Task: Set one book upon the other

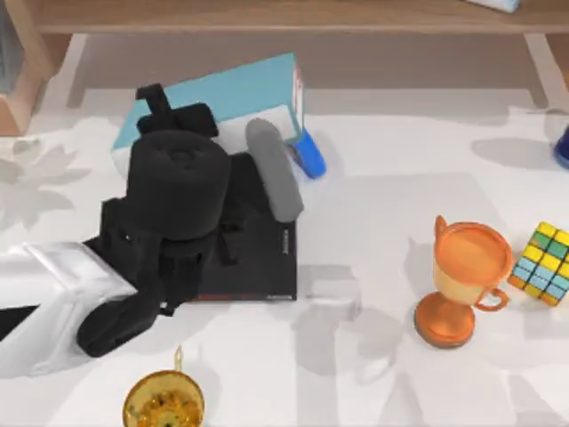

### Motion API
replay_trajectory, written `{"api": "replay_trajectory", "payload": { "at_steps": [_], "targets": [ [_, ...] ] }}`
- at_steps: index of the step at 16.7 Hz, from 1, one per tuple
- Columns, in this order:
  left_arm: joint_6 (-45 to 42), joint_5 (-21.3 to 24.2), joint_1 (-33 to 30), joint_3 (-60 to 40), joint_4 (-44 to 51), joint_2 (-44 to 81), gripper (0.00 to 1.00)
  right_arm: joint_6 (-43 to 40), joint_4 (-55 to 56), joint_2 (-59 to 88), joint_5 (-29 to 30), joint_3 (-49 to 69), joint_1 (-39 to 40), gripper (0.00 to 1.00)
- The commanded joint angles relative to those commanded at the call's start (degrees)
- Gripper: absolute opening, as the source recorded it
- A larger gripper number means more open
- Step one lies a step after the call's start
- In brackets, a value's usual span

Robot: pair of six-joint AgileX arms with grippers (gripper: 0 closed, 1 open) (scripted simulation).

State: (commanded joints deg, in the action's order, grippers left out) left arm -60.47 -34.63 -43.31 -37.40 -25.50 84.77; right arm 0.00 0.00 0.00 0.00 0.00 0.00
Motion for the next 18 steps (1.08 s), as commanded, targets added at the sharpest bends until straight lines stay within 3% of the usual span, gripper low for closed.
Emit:
{"api": "replay_trajectory", "payload": {
  "at_steps": [5,18],
  "targets": [
    [-2.9,-3.7,-5.2,7.5,3.1,6.7,0.0,0.0,0.0,0.0,0.0,0.0,0.0,1.0],
    [-3.5,-3.1,-4.4,7.1,2.0,7.9,0.0,0.0,0.0,0.0,0.0,0.0,0.0,1.0]
  ]
}}
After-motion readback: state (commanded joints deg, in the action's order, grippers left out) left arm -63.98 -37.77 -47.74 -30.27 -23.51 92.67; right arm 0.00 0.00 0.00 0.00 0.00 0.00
